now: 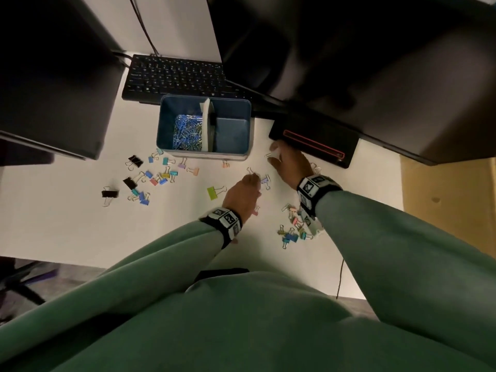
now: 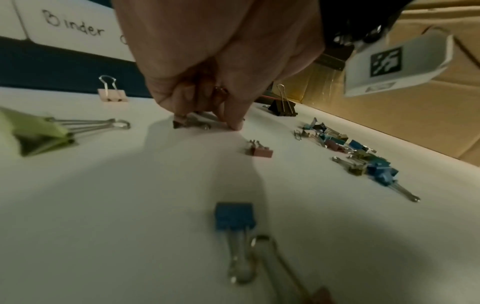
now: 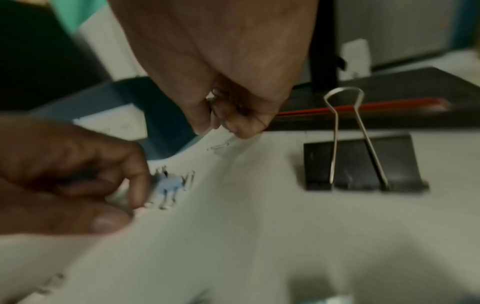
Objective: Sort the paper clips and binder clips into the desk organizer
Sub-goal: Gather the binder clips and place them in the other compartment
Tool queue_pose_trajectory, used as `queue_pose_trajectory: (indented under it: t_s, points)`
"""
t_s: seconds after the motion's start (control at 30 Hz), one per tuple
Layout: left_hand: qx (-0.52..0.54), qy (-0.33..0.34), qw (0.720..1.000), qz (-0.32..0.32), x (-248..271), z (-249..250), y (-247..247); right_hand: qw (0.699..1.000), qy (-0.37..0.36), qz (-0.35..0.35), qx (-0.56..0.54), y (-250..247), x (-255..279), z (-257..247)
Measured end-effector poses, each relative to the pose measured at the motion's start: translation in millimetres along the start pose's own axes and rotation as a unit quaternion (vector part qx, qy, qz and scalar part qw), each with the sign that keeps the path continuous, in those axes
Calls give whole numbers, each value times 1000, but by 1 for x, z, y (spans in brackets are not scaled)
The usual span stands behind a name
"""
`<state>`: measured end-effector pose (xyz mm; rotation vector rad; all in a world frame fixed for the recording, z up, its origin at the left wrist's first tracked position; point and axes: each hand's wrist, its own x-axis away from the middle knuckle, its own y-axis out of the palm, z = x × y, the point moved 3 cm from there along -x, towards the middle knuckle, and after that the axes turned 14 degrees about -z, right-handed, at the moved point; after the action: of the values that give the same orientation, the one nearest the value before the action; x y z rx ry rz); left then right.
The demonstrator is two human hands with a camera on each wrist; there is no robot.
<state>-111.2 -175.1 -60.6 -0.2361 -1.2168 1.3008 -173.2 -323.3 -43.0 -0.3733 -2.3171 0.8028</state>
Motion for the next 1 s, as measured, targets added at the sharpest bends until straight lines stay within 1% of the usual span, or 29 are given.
queue_pose_trajectory:
  t_s: [0.07, 0.13, 0.2, 0.27, 0.33, 0.37, 0.4, 0.43, 0.5, 0.53, 0.6, 0.67, 0.7, 0.8, 0.87, 0.93, 1.0]
  points:
    - [-29, 9, 1000, 0, 4, -6, -2, 996, -26, -9, 91, -2, -10, -2]
    - [-32, 5, 999, -8, 10, -14, -7, 988, -37, -20, 148, 1, -18, -1]
    - [-7, 17, 1000, -8, 13, -22, -9, 985, -31, -48, 162, 4, -20, 0]
    - [61, 59, 996, 11, 17, -25, -11, 988, -10, -76, 133, 7, -18, 7]
    - [129, 96, 987, 5, 18, -22, -12, 993, 4, -80, 84, 8, -8, 16]
    - [143, 102, 985, -5, 17, -20, -12, 997, 4, -73, 39, 8, 0, 19]
    - [143, 98, 985, -18, 16, -18, -13, 997, 6, -65, -32, 10, 8, 21]
    - [135, 91, 986, -31, 14, -16, -13, 991, 13, -60, -122, 11, 18, 23]
    - [78, 90, 991, -64, 11, -9, -9, 958, 31, -43, -280, 14, 34, 24]
    - [34, 88, 992, -81, 10, -6, -7, 944, 41, -33, -326, 16, 39, 25]
    - [-35, 76, 993, -88, 12, -2, -8, 924, 61, -21, -377, 21, 43, 28]
    - [-61, 68, 993, -75, 19, -3, -13, 920, 61, -20, -387, 27, 41, 26]
    - [-68, 66, 993, -73, 22, -7, -14, 928, 61, -22, -366, 29, 38, 23]
    - [-78, 66, 992, -76, 34, -20, -15, 974, 45, -15, -220, 33, 29, 9]
    - [-43, 76, 995, -54, 41, -31, -14, 992, 28, 9, -119, 37, 23, 0]
    - [12, 77, 997, -12, 47, -44, -16, 999, 33, 28, -21, 41, 20, -2]
    - [91, 61, 993, 46, 52, -58, -21, 998, 48, 20, 38, 45, 20, -2]
